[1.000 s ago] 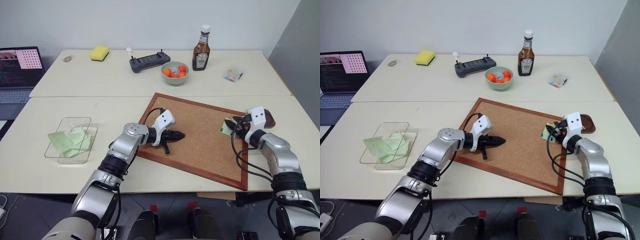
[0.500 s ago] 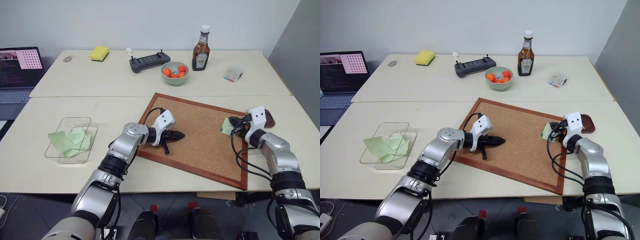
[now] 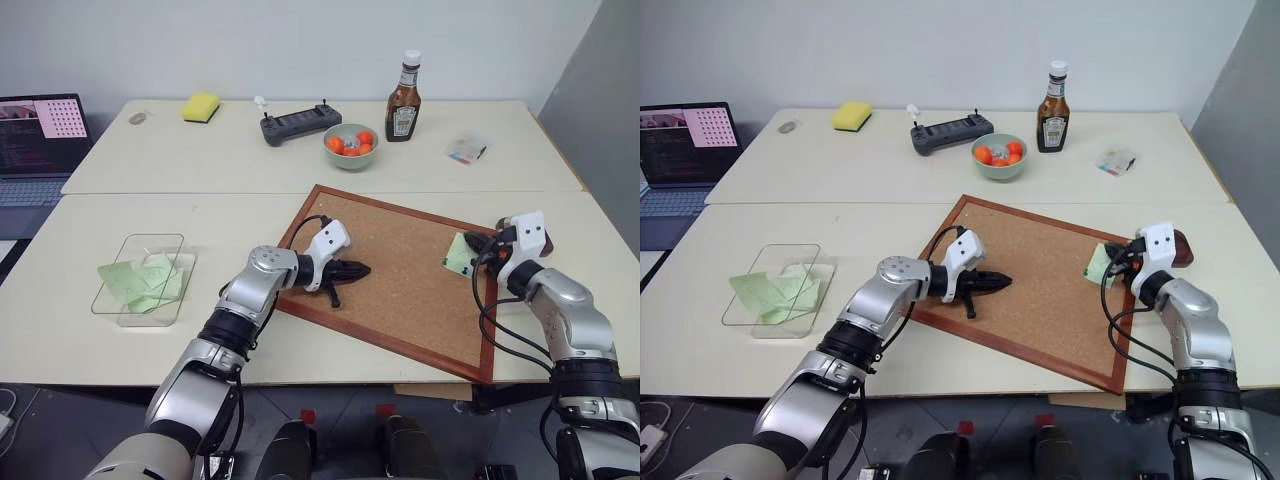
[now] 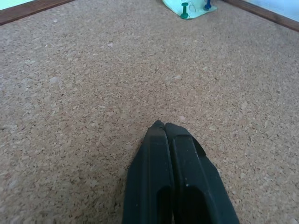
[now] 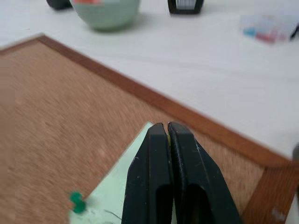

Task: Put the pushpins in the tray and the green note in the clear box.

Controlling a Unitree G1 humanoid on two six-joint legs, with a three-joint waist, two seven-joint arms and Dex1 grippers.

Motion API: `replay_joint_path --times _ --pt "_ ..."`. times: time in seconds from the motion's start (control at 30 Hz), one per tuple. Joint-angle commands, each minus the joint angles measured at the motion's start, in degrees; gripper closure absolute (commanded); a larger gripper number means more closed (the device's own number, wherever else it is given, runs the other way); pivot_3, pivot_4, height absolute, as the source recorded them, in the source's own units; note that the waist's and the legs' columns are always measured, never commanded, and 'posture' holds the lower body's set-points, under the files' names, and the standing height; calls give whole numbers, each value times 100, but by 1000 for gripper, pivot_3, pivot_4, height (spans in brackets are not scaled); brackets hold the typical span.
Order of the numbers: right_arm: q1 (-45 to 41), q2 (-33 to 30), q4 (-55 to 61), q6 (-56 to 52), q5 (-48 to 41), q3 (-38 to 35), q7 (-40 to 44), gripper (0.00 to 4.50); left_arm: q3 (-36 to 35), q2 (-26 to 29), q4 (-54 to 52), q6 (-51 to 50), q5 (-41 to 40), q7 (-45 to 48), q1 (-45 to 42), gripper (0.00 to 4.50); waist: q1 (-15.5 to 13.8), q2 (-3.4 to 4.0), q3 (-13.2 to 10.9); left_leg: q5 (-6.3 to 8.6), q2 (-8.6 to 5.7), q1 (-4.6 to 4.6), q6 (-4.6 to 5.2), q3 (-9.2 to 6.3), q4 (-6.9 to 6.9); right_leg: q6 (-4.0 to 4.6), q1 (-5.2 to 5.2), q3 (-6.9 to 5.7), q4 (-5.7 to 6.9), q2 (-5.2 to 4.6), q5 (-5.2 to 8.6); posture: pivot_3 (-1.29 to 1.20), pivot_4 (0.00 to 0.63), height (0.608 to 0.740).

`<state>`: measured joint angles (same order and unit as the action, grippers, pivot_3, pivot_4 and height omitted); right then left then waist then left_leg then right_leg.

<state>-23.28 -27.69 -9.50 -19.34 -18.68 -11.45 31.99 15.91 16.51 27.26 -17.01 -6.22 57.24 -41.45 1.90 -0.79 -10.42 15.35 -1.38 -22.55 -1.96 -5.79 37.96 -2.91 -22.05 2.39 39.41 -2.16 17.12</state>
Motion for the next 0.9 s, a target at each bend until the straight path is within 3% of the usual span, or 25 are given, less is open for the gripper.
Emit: replay_joint_path --times 0.03,0.23,0.43,0.6,0.9 --pt "41 -21 435 -168 -177 -211 -127 4461 -2 3 75 1 129 -81 -44 4500 -2 0 0 0 0 0 0 0 0 0 0 -1 1 0 0 0 150 740" --pt "109 -24 687 -346 -214 -297 -296 4461 41 -29 70 -11 150 -96 -45 4500 -4 0 0 -1 -1 2 2 1 1 0 0 0 4 0 0 0 150 740" --pt "-98 -75 439 -221 103 -559 -1072 4461 49 -38 51 -16 155 -86 -52 4500 -6 1 0 -2 -2 1 2 1 1 0 0 1 4 -1 0 0 150 740" --pt "-398 -173 -376 -217 303 -773 -1559 4461 50 -66 43 25 180 -122 -49 4500 -7 1 1 -3 -2 2 3 2 1 0 0 1 5 -1 0 0 150 740" --pt "-1184 -353 -2218 210 262 -996 -1554 4461 48 -47 -67 -14 195 -97 27 4500 -1 4 2 -5 -5 7 7 15 1 0 1 11 8 -3 0 0 150 740"
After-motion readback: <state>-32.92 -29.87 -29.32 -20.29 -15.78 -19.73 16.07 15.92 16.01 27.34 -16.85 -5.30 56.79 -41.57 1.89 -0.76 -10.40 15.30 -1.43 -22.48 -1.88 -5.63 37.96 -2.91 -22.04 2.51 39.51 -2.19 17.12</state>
